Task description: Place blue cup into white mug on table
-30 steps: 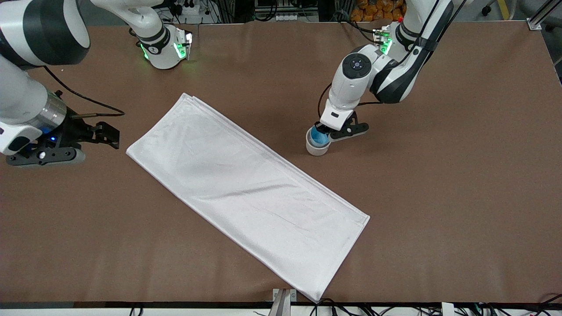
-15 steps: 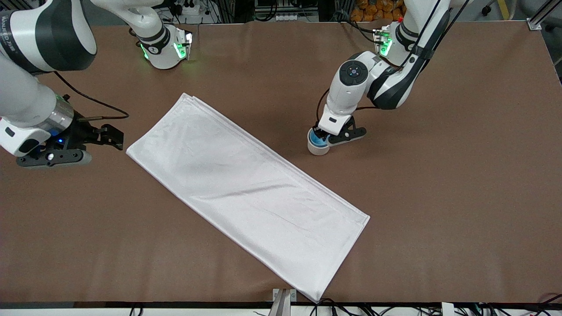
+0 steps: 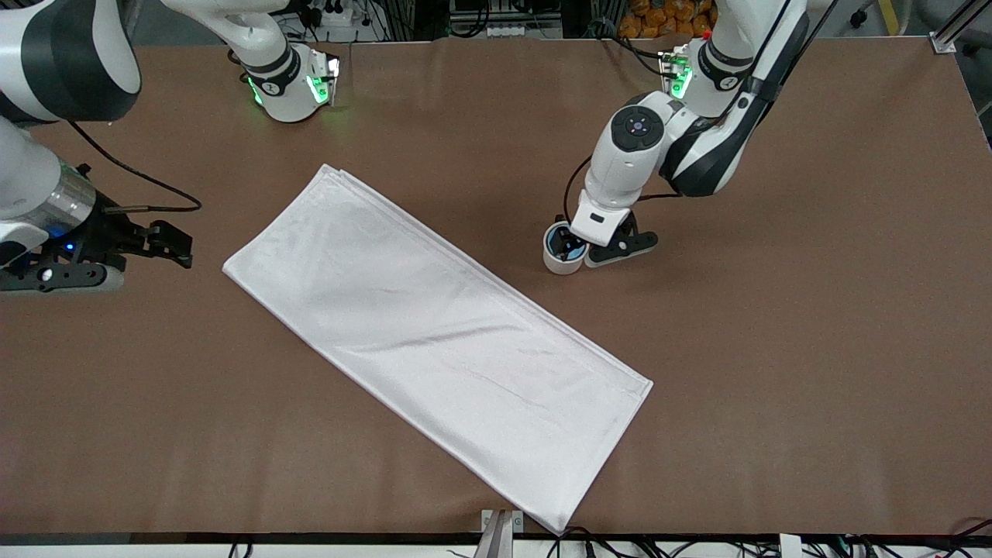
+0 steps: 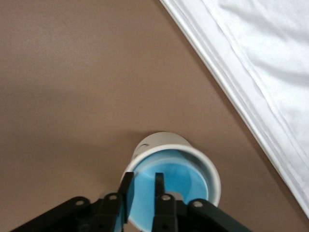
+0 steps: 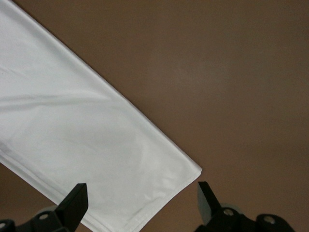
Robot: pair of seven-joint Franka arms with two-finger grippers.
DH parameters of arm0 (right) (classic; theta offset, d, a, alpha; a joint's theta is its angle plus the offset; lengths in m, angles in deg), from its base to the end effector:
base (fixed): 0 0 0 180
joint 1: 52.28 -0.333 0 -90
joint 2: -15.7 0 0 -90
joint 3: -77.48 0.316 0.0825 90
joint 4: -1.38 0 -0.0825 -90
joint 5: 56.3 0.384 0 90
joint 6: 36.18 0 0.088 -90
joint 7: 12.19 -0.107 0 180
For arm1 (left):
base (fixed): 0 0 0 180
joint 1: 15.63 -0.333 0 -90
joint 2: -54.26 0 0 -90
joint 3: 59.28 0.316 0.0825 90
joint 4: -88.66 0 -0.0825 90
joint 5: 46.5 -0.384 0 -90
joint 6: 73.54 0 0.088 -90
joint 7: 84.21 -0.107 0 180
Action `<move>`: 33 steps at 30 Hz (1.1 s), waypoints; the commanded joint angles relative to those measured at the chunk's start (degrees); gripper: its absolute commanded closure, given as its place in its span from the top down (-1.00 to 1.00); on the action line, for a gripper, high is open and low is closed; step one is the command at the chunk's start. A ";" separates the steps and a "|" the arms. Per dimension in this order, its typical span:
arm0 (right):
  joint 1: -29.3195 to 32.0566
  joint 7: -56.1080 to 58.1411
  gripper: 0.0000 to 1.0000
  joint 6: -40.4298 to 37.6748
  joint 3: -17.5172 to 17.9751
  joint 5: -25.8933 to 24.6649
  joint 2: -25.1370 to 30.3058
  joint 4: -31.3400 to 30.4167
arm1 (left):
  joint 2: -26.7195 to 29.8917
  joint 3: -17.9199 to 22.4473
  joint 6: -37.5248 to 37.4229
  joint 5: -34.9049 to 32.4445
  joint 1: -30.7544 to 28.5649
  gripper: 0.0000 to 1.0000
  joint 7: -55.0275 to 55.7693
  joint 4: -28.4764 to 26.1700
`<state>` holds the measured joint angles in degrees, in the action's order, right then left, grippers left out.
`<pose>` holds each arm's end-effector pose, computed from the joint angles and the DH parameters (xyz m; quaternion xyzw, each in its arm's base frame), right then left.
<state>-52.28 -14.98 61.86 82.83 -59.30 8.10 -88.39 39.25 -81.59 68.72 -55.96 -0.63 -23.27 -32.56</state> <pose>0.6022 0.0481 0.5623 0.9995 0.0254 0.0075 0.0193 0.4686 -0.3519 0.3106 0.9862 0.1523 0.0467 0.0452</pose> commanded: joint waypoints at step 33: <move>1.67 -0.55 1.00 4.79 0.89 0.97 4.35 -6.47 | 7.19 -0.11 -24.75 2.61 -25.55 1.00 -42.04 13.39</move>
<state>-51.27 -14.97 65.69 83.50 -59.27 10.58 -92.96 45.67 -81.37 46.30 -54.91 -24.85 -64.09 -20.23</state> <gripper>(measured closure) 0.000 0.000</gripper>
